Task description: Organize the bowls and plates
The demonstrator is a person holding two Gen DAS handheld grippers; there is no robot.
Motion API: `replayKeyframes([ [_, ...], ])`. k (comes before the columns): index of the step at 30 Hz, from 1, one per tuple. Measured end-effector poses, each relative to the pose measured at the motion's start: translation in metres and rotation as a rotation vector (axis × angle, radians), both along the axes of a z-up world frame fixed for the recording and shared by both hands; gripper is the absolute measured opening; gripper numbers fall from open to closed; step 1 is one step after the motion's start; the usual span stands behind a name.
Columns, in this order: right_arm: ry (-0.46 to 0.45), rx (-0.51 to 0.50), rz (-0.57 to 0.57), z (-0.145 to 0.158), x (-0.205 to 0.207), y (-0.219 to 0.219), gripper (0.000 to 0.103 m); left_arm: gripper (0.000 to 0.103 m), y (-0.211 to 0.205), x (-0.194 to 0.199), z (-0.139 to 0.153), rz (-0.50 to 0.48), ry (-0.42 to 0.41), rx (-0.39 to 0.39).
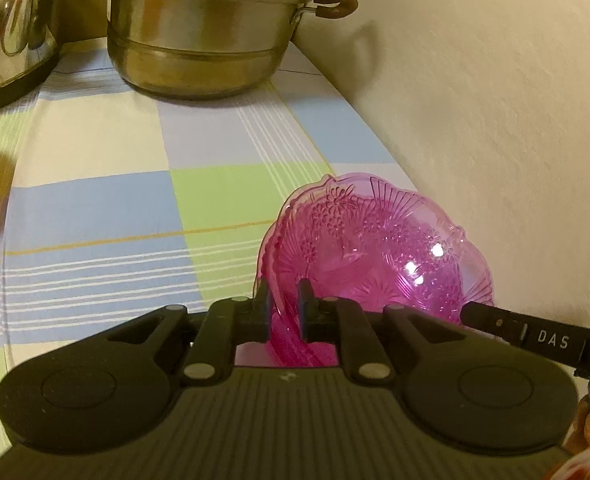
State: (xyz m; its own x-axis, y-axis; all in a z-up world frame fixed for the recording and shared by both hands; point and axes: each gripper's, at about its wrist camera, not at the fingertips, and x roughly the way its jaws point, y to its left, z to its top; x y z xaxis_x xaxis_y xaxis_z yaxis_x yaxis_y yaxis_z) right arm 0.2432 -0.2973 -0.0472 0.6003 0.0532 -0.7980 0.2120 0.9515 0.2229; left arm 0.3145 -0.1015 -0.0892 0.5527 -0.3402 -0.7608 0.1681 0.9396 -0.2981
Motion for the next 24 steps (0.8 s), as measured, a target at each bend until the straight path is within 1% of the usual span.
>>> replayKeyframes([
  [15,0.005,-0.012,-0.006,-0.0011,0.0,-0.0007,0.013,0.012,-0.0068,-0.001,0.0017,-0.021,-0.015,0.032],
  [24,0.004,-0.012,-0.008,-0.0011,0.0006,0.0001,0.013,0.012,-0.0074,-0.0005,0.0011,-0.021,-0.014,0.034],
])
